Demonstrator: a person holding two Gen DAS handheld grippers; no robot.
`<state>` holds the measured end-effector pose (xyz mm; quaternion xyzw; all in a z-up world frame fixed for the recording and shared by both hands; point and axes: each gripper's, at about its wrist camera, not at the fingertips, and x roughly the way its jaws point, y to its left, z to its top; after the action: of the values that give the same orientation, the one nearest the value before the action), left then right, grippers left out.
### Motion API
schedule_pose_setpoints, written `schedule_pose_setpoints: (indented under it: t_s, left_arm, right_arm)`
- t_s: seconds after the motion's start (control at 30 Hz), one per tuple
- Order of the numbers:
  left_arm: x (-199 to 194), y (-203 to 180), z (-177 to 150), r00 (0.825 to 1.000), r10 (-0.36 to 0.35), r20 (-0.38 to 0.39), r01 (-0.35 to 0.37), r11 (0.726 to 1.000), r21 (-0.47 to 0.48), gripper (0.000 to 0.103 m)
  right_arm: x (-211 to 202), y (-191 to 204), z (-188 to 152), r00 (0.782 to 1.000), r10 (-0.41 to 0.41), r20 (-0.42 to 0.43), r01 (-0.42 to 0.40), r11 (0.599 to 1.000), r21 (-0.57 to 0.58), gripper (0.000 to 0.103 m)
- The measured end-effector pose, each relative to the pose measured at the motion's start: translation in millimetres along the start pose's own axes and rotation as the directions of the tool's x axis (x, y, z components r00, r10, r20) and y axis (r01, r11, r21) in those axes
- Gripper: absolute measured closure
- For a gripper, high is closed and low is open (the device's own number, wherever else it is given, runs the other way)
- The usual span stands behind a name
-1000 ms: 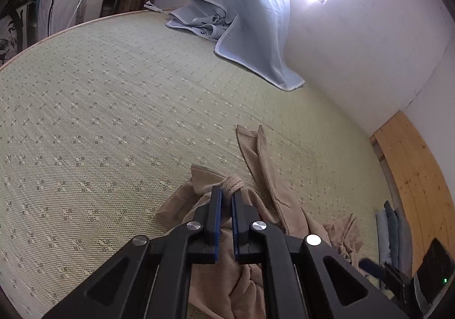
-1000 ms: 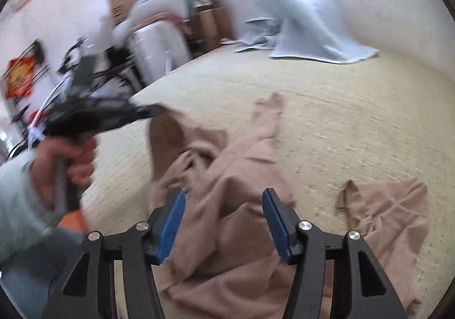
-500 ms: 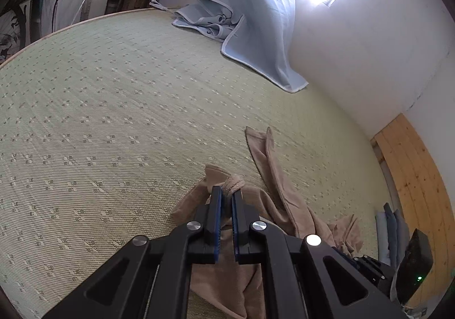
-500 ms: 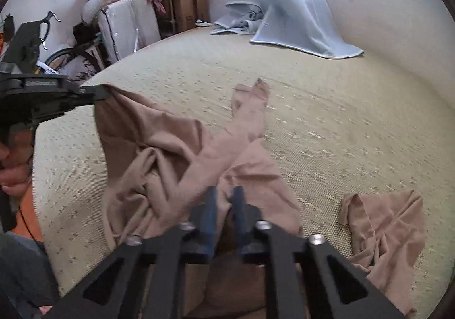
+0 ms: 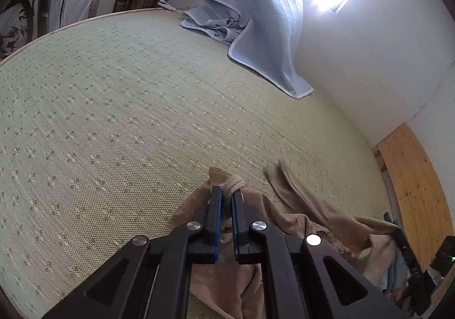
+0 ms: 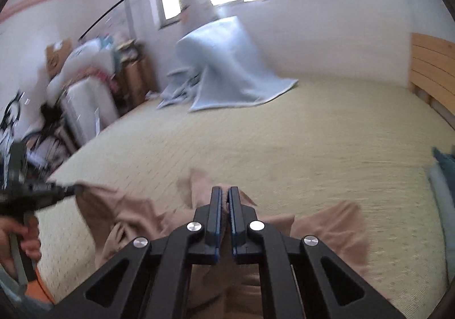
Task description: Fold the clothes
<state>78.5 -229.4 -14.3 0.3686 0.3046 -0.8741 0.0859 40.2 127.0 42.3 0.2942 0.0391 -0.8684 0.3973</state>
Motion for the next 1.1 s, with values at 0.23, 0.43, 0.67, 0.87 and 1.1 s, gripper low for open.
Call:
schedule_pose_setpoints:
  t_s: [0.23,0.43,0.67,0.87,1.1]
  left_arm:
    - [2.5,-6.5,-2.0,1.0,0.02,0.012,-0.02,1.0,-0.017,0.098]
    - [8.5,-17.3,-4.4,1.0,0.026,0.013,-0.026,0.999,-0.022,0.098]
    - [17.1,-37.4,-12.4,1.0,0.024,0.003,-0.024,1.0,-0.005,0.098]
    - [22.9,-44.4,-18.5,1.0,0.027,-0.012,-0.026,0.999,0.033,0.098]
    - [25.4,-38.0,-17.4,0.999,0.026,-0.023,-0.026,0.999,0.032,0.098]
  right_arm:
    - [-17.1,-64.7,-8.3,0.981,-0.161,-0.106,0.168,0.984,0.06,0.1]
    - [-29.3,-117.9,-17.7,0.935,-0.284,-0.211,0.309,0.947,0.093,0.099]
    - [-27.9,-137.6,-37.5,0.891,-0.336,-0.305,0.381,0.919,0.101,0.057]
    - [-34.7,-104.3,-22.9,0.964,-0.177,-0.198,0.2,0.974,0.103,0.046]
    - [14.1,-50.4,-34.7,0.954,-0.114,-0.276,0.102,0.993,-0.057,0.046]
